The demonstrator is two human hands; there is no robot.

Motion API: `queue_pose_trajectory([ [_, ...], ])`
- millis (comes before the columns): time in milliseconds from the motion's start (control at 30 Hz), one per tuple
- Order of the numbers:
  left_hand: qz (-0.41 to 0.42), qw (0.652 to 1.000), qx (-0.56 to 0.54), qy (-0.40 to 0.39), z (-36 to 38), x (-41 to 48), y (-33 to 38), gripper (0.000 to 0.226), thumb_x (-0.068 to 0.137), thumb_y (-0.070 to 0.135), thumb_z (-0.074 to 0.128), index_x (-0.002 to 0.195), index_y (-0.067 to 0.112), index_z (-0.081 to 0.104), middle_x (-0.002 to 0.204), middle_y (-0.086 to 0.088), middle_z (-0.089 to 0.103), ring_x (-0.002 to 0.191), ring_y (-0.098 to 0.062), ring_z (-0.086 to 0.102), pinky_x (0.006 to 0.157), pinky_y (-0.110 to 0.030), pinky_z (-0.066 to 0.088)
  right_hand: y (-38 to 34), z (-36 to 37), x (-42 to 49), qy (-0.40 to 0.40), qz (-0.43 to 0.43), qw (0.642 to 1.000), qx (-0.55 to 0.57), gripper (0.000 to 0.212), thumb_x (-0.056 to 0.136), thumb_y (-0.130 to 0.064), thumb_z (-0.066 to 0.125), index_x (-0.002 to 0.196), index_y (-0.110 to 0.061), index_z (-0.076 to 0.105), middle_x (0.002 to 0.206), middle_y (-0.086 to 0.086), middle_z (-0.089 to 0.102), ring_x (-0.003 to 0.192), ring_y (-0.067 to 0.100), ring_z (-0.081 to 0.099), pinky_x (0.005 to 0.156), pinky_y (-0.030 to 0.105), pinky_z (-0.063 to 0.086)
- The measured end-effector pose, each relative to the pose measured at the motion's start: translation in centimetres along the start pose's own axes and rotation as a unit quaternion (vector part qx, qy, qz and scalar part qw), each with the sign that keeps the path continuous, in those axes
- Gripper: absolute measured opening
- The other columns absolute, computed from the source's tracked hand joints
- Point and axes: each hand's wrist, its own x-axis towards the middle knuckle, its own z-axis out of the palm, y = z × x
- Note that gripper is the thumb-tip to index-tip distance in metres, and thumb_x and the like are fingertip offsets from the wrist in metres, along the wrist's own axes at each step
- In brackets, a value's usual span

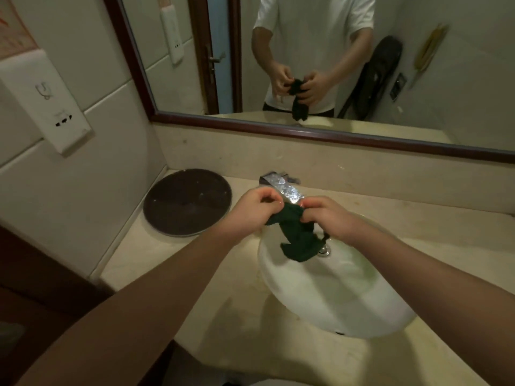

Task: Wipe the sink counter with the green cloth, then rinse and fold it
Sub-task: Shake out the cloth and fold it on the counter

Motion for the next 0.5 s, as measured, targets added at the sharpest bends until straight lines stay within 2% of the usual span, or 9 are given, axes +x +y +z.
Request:
queue_pose_trajectory([
  [100, 0.055, 0.998, 0.007, -0.023, -2.4, -0.5, 1.6, 0.018, 0.096, 0.012, 0.055, 0.081, 0.022, 0.057, 0.071, 0.005, 0.057, 0.063, -0.004, 0.053, 0.059, -0.016, 0.042, -2.7, 1.0, 0.1, 0.016, -0.014, 0.999, 0.042, 0.028, 0.065, -0.017, 0.054, 0.081, 0.005, 0.060, 0.077, 0.013, 0.051, 0.078, 0.024, 0.049, 0.077, 0.038, 0.037],
  [233, 0.102, 0.994, 0.019, -0.039, -5.8, -1.0, 3.5, 0.009, 0.093, 0.016, 0.060, 0.090, 0.024, 0.061, 0.088, 0.001, 0.065, 0.083, -0.013, 0.064, 0.075, -0.030, 0.055, -5.3, 1.9, -0.3, 0.013, -0.027, 0.998, 0.061, 0.021, 0.076, -0.024, 0.058, 0.086, -0.006, 0.062, 0.084, 0.019, 0.060, 0.081, 0.031, 0.058, 0.081, 0.042, 0.046],
  [333, 0.100, 0.991, -0.066, -0.058, -8.1, -1.2, 4.2, 0.020, 0.088, 0.006, 0.064, 0.099, 0.022, 0.063, 0.093, -0.001, 0.070, 0.088, -0.015, 0.069, 0.074, -0.026, 0.055, -6.8, 2.4, -0.7, 0.031, -0.044, 0.998, 0.018, 0.022, 0.091, -0.020, 0.059, 0.095, 0.002, 0.057, 0.088, 0.027, 0.061, 0.080, 0.036, 0.062, 0.074, 0.041, 0.052],
  [400, 0.096, 0.982, -0.149, -0.069, -9.4, -1.2, 4.3, 0.029, 0.085, -0.003, 0.064, 0.103, 0.020, 0.063, 0.093, -0.003, 0.072, 0.089, -0.020, 0.070, 0.074, -0.028, 0.054, -8.0, 2.6, -0.8, 0.054, -0.070, 0.996, -0.012, 0.023, 0.094, -0.018, 0.057, 0.098, 0.004, 0.054, 0.092, 0.028, 0.061, 0.082, 0.034, 0.062, 0.074, 0.044, 0.052],
  [500, 0.099, 0.968, -0.207, -0.105, -10.6, -1.6, 4.9, 0.041, 0.084, -0.014, 0.055, 0.112, 0.015, 0.062, 0.097, -0.007, 0.071, 0.092, -0.024, 0.070, 0.073, -0.030, 0.056, -10.0, 2.9, -1.1, 0.034, -0.092, 0.991, -0.088, 0.032, 0.090, -0.034, 0.063, 0.107, -0.007, 0.058, 0.098, 0.013, 0.068, 0.087, 0.022, 0.066, 0.079, 0.038, 0.054],
])
